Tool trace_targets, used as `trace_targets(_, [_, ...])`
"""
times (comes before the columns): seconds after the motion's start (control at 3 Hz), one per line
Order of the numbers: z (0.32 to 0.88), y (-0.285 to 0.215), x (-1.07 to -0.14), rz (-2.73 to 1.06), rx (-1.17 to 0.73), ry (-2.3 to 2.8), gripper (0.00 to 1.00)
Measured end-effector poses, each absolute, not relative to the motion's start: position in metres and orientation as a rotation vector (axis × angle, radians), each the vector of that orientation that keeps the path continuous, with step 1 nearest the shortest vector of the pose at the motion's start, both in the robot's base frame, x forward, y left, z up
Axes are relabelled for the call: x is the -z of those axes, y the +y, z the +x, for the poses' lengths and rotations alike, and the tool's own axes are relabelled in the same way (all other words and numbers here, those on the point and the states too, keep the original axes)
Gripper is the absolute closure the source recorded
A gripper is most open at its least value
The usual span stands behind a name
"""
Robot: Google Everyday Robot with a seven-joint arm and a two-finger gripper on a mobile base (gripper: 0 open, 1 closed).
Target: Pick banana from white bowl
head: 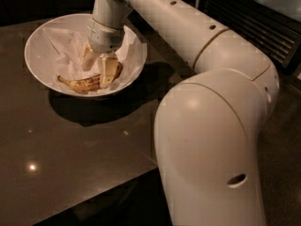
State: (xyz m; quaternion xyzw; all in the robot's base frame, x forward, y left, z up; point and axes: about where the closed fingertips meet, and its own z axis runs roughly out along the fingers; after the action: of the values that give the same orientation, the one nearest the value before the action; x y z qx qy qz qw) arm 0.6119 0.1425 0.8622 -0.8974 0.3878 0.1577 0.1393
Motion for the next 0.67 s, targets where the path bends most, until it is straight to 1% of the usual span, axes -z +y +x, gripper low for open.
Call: trace_targets(0.67, [0.6108,0.1516,-0.8461,-2.612,-0.505,1.109,0.43])
